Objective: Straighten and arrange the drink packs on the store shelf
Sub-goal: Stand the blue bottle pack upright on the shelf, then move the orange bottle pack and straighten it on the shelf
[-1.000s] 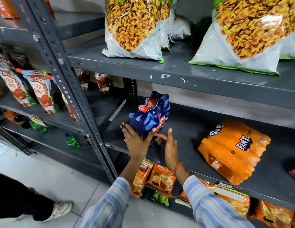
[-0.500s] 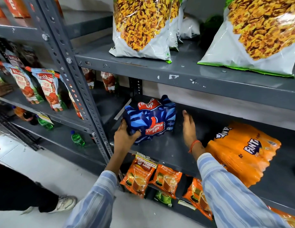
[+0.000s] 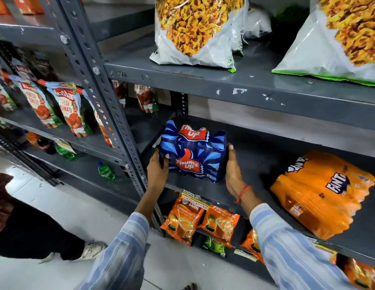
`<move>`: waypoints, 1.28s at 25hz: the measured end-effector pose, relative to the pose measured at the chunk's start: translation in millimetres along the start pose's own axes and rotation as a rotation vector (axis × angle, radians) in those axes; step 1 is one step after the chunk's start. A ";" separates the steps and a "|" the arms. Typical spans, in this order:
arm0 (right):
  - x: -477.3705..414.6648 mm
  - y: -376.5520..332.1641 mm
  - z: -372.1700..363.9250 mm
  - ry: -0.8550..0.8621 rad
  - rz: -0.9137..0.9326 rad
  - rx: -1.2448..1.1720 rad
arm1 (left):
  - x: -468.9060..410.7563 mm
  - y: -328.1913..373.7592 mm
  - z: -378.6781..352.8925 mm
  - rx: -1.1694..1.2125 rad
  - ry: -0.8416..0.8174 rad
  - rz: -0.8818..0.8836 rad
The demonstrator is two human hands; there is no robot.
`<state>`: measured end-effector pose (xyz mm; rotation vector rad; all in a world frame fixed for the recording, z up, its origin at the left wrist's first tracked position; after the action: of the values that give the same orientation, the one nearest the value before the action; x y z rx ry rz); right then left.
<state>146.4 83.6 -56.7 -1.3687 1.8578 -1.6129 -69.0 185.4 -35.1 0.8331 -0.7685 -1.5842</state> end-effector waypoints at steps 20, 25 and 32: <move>34.0 13.6 -6.4 0.196 0.164 -0.009 | 9.0 -14.5 7.1 0.002 -0.061 -0.067; 52.0 -13.1 7.7 0.289 0.313 0.093 | 53.7 42.5 0.7 -0.187 0.027 -0.212; 89.1 -118.7 73.9 0.404 0.769 0.536 | 137.8 155.0 -80.0 -0.199 -0.080 -0.550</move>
<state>211.1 -19.5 55.9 -0.0718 1.6367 -1.7985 63.6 22.0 36.7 0.8830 -0.4416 -2.1523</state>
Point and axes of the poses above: each hand's wrist, its own x-axis away from the middle knuckle, its own z-axis out of the back of the hand, y = z × x, the point moved 10 cm from there along -x, towards the middle knuckle, and after that the axes turned 3 degrees about -x, right-handed, at the moved point
